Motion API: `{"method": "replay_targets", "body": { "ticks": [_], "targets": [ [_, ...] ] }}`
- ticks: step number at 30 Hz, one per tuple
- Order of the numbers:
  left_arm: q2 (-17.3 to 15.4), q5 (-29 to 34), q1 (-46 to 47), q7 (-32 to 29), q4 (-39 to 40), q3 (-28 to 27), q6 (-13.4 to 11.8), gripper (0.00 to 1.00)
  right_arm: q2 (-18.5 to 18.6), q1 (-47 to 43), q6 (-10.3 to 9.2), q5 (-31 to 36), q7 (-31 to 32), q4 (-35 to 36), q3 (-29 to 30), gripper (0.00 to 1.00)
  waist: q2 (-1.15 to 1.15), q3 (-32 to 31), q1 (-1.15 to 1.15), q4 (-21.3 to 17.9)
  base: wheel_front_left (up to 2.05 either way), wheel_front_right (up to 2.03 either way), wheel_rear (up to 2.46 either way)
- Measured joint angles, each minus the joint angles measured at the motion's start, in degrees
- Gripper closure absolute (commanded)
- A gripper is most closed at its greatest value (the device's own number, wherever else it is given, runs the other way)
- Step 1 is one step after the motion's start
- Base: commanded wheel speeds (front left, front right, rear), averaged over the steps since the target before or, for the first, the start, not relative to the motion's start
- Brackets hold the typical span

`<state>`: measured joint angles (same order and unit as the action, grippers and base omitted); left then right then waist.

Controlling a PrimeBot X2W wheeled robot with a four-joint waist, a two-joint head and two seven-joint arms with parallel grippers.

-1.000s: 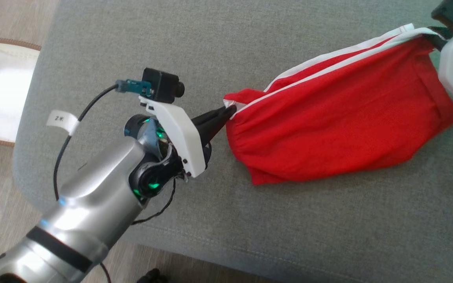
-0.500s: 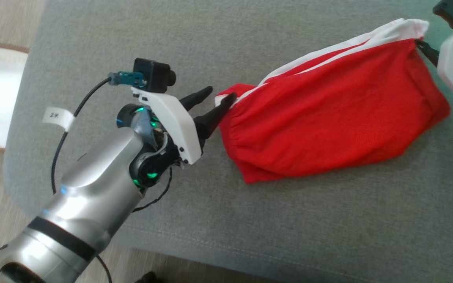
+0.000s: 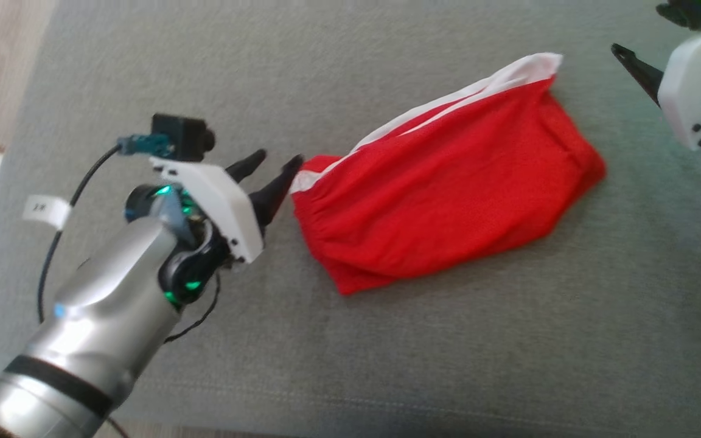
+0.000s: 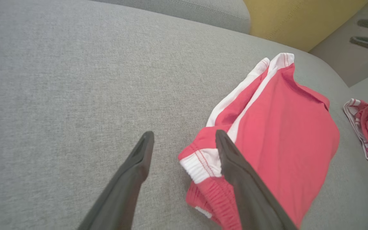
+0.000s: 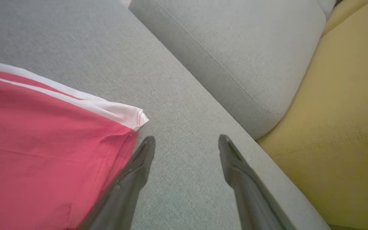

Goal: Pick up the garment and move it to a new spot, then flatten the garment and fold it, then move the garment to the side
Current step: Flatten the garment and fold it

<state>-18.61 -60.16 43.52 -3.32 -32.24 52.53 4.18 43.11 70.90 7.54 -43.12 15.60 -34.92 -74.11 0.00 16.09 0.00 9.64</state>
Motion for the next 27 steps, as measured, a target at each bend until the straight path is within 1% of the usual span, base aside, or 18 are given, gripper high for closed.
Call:
{"method": "replay_targets", "body": {
  "ticks": [4, 5, 6, 10, 14, 16, 19, 21, 24, 26, 27],
  "targets": [
    [-1.3, 0.0, -1.4, 1.8, -0.4, -1.1, -1.1, 0.00, -2.0, -0.3, 0.00, -3.1, -3.3, -3.0, 0.2, 0.00, 0.00, -2.5, 0.00, -2.0, 0.00, 0.00, 0.00],
    [-1.3, 0.0, -1.4, 1.8, -0.4, -1.1, -1.1, 0.00, -2.0, -0.3, 0.00, -3.1, -3.3, -3.0, 0.2, 0.00, 0.00, -2.5, 0.00, -2.0, 0.00, 0.00, 0.00],
    [-1.6, 0.0, -1.5, 2.6, -0.4, -1.3, -1.5, 0.00, -2.7, -0.5, 0.00, -4.7, -4.4, -4.2, 0.9, 0.00, 0.00, -3.2, 0.00, -2.5, 0.00, 0.00, 0.00],
    [-2.4, 0.1, -2.8, 6.7, 0.2, -2.8, -3.1, 0.00, -5.9, -2.5, 0.00, -8.1, -12.2, -7.9, 4.3, 0.00, 0.00, -6.0, 0.00, -4.1, 0.00, 0.00, 0.00],
    [-3.0, 1.3, -5.0, 12.4, 2.0, -4.6, -5.9, 0.00, -9.4, -5.5, 0.00, -8.4, -21.2, -10.2, 6.8, 0.00, 0.00, -9.1, 0.00, -5.6, 0.00, 0.00, 0.00],
    [-3.0, 1.5, -6.4, 15.0, 3.4, -5.9, -7.8, 0.00, -11.2, -8.0, 0.00, -8.4, -25.6, -10.7, 8.3, 0.00, 0.00, -10.6, 0.00, -6.2, 0.00, 0.00, 0.00],
    [-3.0, 1.7, -9.2, 17.1, 6.0, -9.0, -11.1, 0.00, -13.7, -11.9, 0.00, -7.2, -29.3, -12.2, 12.1, 0.00, 0.00, -12.6, 0.00, -7.2, 0.00, 0.00, 0.00],
    [-2.9, 3.1, -11.7, 17.6, 8.3, -11.0, -13.0, 0.00, -15.3, -14.9, 0.00, -5.8, -29.8, -12.8, 16.9, 0.00, 0.00, -13.9, 0.00, -7.8, 0.00, 0.00, 0.00],
    [-2.5, 7.6, -16.4, 17.6, 12.8, -15.2, -15.9, 0.00, -17.4, -20.7, 0.00, -0.9, -30.0, -9.5, 28.2, 0.00, 0.00, -15.4, 0.00, -8.8, 0.00, 0.00, 0.00],
    [-1.5, 10.5, -20.2, 17.6, 16.0, -19.5, -17.1, 0.00, -19.6, -26.0, 0.00, 2.6, -30.0, -6.9, 36.1, 0.00, 0.00, -16.1, 0.00, -9.3, 0.00, 0.00, 0.00],
    [-0.9, 12.2, -22.2, 17.6, 17.2, -21.0, -17.3, 0.00, -20.7, -29.0, 0.00, 4.9, -30.0, -5.7, 39.2, 0.00, 0.00, -16.4, 0.00, -9.6, 0.00, 0.00, 0.00]
  ]
}}
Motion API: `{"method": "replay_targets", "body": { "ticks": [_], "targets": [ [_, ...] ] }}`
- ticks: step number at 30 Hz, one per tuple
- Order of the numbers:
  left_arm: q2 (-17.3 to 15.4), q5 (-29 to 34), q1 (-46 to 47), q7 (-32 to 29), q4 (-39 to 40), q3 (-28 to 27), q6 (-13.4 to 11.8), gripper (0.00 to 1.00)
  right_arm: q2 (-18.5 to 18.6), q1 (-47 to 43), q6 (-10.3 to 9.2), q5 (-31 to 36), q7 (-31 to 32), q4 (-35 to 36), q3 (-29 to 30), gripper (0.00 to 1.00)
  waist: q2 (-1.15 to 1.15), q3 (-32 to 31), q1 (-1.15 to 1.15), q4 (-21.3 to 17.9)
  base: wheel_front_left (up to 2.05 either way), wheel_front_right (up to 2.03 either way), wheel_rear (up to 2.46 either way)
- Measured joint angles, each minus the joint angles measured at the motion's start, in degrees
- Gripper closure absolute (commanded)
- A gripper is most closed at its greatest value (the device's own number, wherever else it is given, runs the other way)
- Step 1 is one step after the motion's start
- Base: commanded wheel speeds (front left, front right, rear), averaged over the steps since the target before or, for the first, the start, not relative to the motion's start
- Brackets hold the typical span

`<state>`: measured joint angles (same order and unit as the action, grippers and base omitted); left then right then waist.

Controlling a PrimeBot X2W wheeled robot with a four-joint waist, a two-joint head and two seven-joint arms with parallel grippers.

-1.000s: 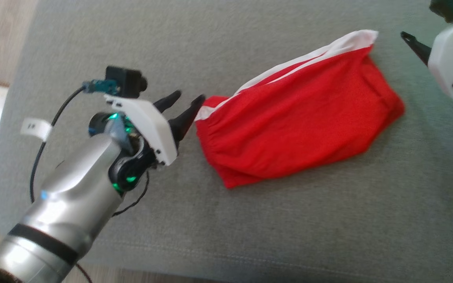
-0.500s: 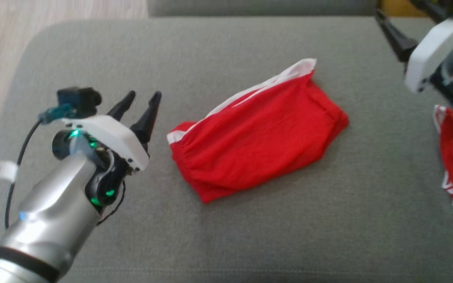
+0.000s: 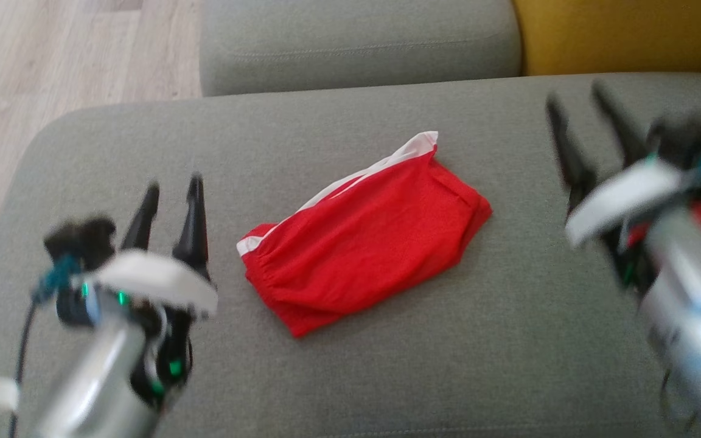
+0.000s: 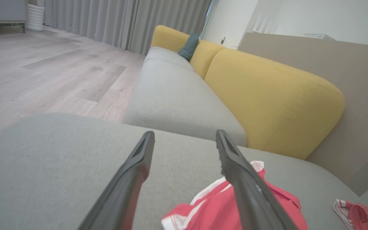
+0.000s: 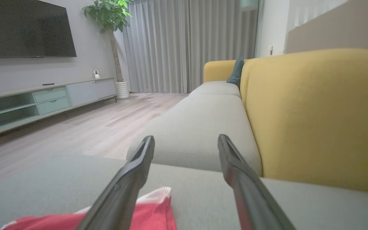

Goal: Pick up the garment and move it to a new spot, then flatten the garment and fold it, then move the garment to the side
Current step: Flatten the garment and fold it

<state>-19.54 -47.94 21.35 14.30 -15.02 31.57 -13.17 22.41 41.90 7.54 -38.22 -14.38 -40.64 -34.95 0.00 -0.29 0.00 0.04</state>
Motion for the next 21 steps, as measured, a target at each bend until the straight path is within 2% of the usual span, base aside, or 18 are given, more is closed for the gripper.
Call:
{"method": "replay_targets", "body": {
  "ticks": [4, 6, 9, 16, 21],
  "targets": [
    [3.0, 5.6, -8.9, 0.0, 2.4, -4.5, 0.1, 0.00, -5.2, -13.9, 0.00, 10.2, 0.0, 4.2, 10.9, 0.00, 0.00, -0.9, 0.00, -0.9, 0.00, 0.00, 0.00],
    [5.2, 9.2, -14.5, 0.0, 3.4, -7.3, 1.4, 0.00, -9.0, -22.1, 0.00, 17.9, 0.0, 8.0, 16.8, 0.00, 0.00, -1.4, 0.00, -1.4, 0.00, 0.00, 0.00],
    [7.3, 14.0, -18.0, 0.0, 4.0, -9.5, 2.6, 0.00, -13.1, -27.6, 0.00, 22.6, 0.0, 11.2, 21.5, 0.00, 0.00, -1.7, 0.00, -1.7, 0.00, 0.00, 0.00],
    [12.6, 20.4, -23.0, 0.0, 5.1, -15.5, 6.7, 0.00, -16.8, -33.5, 0.00, 28.5, 0.5, 15.5, 26.1, 0.00, 0.00, -1.6, 0.00, -1.4, 0.00, 0.00, 0.00],
    [13.9, 22.8, -23.1, 0.0, 4.2, -17.8, 9.7, 0.00, -18.0, -33.9, 0.00, 28.8, 3.2, 17.4, 27.7, 0.00, 0.00, -1.3, 0.00, -0.1, 0.00, 0.00, 0.00]
  ]
}}
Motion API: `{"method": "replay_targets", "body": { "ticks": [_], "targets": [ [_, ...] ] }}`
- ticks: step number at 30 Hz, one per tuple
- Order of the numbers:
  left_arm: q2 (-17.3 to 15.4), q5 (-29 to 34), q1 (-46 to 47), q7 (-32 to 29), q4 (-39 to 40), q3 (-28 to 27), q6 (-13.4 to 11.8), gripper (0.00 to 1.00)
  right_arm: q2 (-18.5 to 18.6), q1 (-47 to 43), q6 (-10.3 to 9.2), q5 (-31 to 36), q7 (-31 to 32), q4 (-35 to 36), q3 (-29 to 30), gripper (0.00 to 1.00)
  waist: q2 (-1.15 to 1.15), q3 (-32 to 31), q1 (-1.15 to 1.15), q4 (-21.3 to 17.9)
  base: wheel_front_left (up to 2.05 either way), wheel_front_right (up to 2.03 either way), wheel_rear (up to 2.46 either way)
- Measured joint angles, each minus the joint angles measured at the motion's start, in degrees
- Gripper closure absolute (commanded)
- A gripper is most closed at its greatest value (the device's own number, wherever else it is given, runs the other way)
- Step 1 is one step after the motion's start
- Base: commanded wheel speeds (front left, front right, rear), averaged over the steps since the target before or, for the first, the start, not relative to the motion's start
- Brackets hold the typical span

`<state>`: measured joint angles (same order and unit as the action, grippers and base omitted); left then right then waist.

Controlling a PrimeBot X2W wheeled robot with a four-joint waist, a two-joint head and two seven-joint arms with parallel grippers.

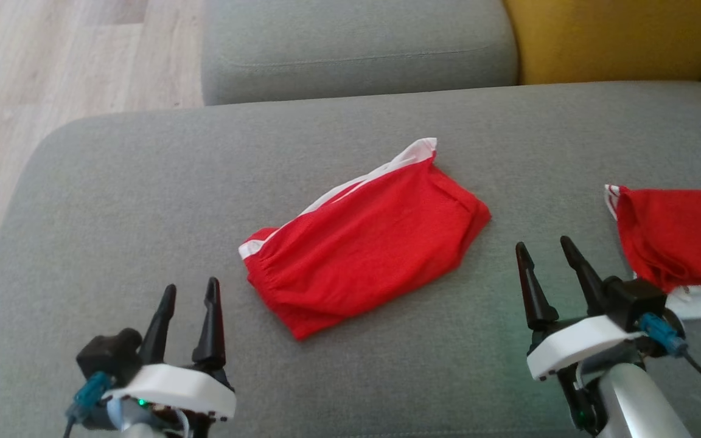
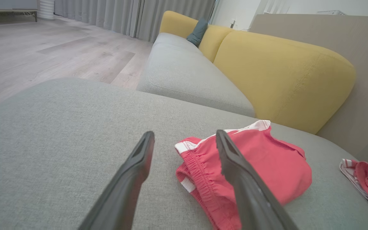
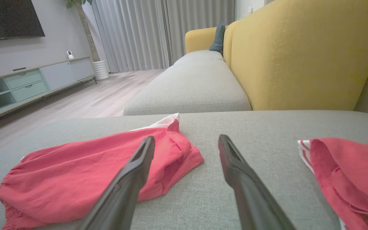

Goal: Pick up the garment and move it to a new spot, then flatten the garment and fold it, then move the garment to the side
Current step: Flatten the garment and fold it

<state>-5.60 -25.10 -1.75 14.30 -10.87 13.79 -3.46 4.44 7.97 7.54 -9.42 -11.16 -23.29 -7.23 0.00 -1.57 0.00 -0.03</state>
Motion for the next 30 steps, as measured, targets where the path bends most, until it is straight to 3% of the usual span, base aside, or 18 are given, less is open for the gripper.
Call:
{"method": "replay_targets", "body": {
  "ticks": [6, 11, 20, 30],
  "targets": [
    [1.2, 1.9, 1.3, 0.0, -1.8, -0.2, 2.2, 0.00, -0.6, -0.2, 0.00, -3.5, 4.8, -0.8, 1.2, 0.00, 0.00, 1.5, 0.00, 2.5, 0.00, 0.00, 0.00],
    [2.1, 2.5, 2.7, 0.0, -2.7, -1.0, 3.3, 0.00, -1.5, 3.0, 0.00, -7.6, 9.1, -4.2, 5.9, 0.00, 0.00, 3.6, 0.00, 5.1, 0.00, 0.00, 0.00],
    [2.5, 3.4, 4.5, 0.0, -4.3, -0.1, 4.2, 0.00, -1.5, 9.7, 0.00, -24.7, 13.7, -15.7, 9.6, 0.00, 0.00, 6.6, 0.00, 10.4, 0.00, 0.00, 0.00],
    [2.6, 3.3, 5.8, 0.0, -4.3, 2.0, 3.9, 0.00, -1.3, 18.5, 0.00, -31.7, 13.9, -27.8, 11.7, 0.00, 0.00, 8.8, 0.00, 14.1, 0.00, 0.00, 0.00]
  ]
}}
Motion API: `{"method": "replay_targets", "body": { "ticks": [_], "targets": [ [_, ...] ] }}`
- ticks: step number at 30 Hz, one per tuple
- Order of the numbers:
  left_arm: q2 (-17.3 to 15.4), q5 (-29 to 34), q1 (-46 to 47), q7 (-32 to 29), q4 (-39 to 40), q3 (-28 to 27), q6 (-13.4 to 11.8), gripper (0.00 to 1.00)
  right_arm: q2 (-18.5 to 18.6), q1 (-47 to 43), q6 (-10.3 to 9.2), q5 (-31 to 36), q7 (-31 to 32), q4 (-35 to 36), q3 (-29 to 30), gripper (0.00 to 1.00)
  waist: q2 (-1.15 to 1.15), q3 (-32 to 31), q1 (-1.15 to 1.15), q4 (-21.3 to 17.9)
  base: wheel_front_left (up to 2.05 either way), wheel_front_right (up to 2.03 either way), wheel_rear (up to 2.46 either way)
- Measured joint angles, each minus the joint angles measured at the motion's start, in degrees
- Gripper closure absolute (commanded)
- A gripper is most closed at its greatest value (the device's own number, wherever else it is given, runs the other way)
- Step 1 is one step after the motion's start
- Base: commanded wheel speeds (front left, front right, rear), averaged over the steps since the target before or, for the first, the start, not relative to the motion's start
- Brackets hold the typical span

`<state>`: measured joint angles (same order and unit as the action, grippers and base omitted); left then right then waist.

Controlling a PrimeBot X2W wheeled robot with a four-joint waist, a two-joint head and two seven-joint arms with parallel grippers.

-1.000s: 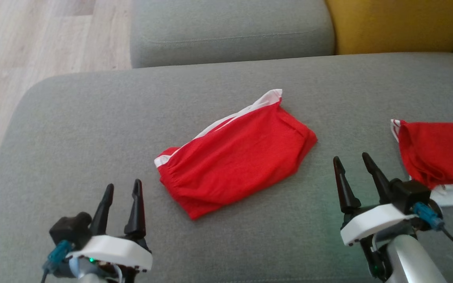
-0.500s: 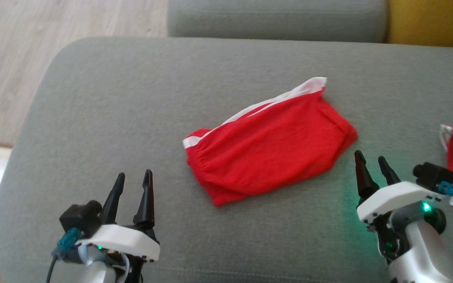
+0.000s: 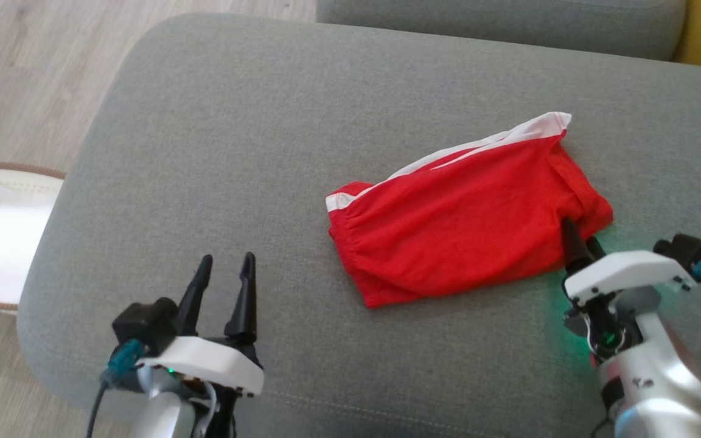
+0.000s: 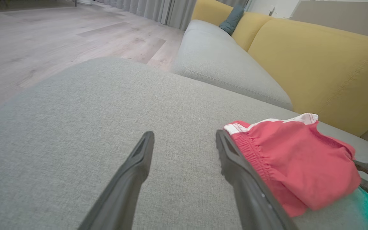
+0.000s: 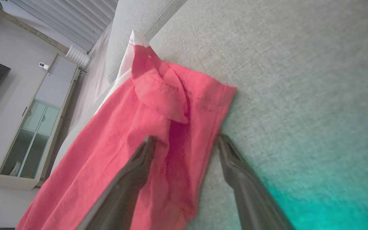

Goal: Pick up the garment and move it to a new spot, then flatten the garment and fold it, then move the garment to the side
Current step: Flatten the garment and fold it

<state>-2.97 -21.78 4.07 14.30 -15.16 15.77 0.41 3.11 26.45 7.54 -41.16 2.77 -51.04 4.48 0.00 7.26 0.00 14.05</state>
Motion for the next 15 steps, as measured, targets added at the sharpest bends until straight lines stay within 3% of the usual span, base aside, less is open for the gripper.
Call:
{"method": "replay_targets", "body": {
  "ticks": [15],
  "targets": [
    [0.1, -0.6, 1.5, 0.0, 0.2, 2.2, -0.9, 0.00, 1.2, 7.5, -0.01, -1.1, -1.3, -6.9, -1.3, 0.00, 0.00, 2.6, 0.00, 2.1, 0.00, 0.00, 0.00]
  ]
}}
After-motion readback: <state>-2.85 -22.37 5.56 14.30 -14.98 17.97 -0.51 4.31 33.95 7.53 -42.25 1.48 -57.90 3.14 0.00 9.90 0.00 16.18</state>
